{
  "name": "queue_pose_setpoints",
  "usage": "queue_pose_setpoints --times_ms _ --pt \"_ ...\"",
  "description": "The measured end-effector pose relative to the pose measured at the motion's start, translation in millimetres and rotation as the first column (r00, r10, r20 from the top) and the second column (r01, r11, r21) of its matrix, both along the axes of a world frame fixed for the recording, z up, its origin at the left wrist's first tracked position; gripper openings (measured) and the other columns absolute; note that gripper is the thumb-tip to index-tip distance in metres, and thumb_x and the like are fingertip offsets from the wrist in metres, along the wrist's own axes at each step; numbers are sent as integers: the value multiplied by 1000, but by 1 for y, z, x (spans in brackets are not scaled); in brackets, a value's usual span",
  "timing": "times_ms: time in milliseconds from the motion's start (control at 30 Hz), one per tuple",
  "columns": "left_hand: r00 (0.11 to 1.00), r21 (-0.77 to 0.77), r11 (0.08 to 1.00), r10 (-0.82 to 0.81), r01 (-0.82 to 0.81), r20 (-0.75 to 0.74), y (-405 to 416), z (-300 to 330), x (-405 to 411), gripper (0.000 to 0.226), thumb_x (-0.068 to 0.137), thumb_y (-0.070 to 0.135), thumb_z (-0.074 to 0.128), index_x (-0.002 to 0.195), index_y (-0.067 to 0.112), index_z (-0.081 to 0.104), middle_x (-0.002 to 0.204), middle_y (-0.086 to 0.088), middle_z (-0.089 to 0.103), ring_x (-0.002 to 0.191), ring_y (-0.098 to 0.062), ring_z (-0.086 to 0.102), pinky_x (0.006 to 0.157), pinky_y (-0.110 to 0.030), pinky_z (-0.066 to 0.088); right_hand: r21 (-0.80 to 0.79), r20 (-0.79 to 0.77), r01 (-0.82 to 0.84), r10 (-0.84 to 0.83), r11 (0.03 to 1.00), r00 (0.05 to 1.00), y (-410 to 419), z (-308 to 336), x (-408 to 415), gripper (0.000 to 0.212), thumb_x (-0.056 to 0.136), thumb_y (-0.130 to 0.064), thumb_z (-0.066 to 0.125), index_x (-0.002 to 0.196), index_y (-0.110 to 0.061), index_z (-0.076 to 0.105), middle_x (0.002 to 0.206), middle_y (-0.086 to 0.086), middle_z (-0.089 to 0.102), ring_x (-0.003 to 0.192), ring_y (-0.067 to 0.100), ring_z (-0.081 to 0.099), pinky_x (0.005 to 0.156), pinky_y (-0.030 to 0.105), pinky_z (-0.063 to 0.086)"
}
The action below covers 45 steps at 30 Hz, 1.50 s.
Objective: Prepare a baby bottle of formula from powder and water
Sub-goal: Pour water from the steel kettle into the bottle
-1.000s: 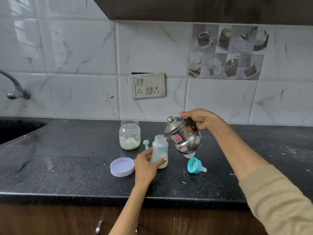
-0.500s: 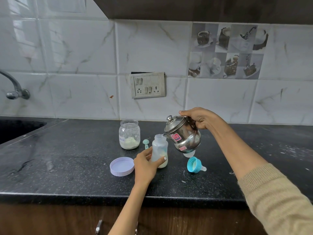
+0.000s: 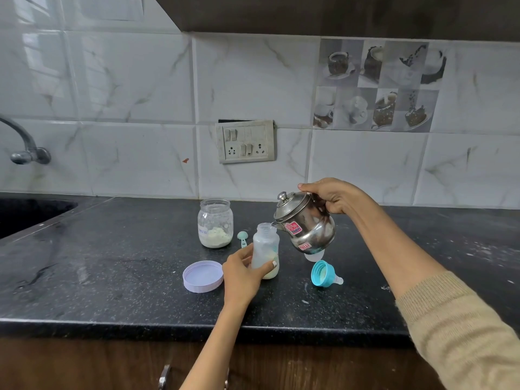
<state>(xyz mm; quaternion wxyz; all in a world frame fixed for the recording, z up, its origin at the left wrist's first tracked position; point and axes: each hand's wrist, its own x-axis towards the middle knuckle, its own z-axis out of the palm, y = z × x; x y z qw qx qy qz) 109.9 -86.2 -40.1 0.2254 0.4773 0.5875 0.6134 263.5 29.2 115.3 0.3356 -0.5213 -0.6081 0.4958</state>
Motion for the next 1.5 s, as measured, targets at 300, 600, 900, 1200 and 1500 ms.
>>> queue_pose_setpoints --times_ms 300,600,900,1200,1500 --pt "1000 1 1000 -2 2 -5 -1 0 0 65 66 16 83 125 9 58 122 -5 64 97 -6 57 81 -18 42 -10 -7 -11 11 1000 1000 -4 1 0 21 91 -24 60 99 -5 58 80 8 53 71 18 52 60 30 48" --pt "1000 -4 1000 -2 2 -7 -1 1 0 66 66 16 83 126 9 57 123 -6 64 97 -6 56 83 -19 43 -10 -3 -7 7 1000 1000 -9 2 -1 27 92 -24 60 110 -4 57 79 8 52 68 18 51 52 30 43" --pt "1000 -10 1000 0 0 -11 -1 2 1 65 66 16 83 126 9 58 123 -5 64 98 -7 57 84 -19 43 7 2 -1 1 1000 1000 -8 3 -1 29 92 -24 60 110 -2 58 80 8 51 69 18 50 57 30 46" --pt "1000 -11 1000 9 -9 -8 -2 2 1 62 66 15 83 123 10 59 122 -5 64 95 -7 57 83 -20 43 21 3 27 -27 999 1000 -4 2 -3 20 91 -24 61 84 -6 56 76 7 50 68 17 50 58 30 47" --pt "1000 -9 1000 8 -8 -11 -3 3 1 61 66 16 83 122 11 60 120 -5 65 93 -6 56 79 -19 41 37 13 42 -43 998 999 -3 2 -1 22 91 -25 61 95 -3 56 81 8 52 72 19 52 61 31 49"
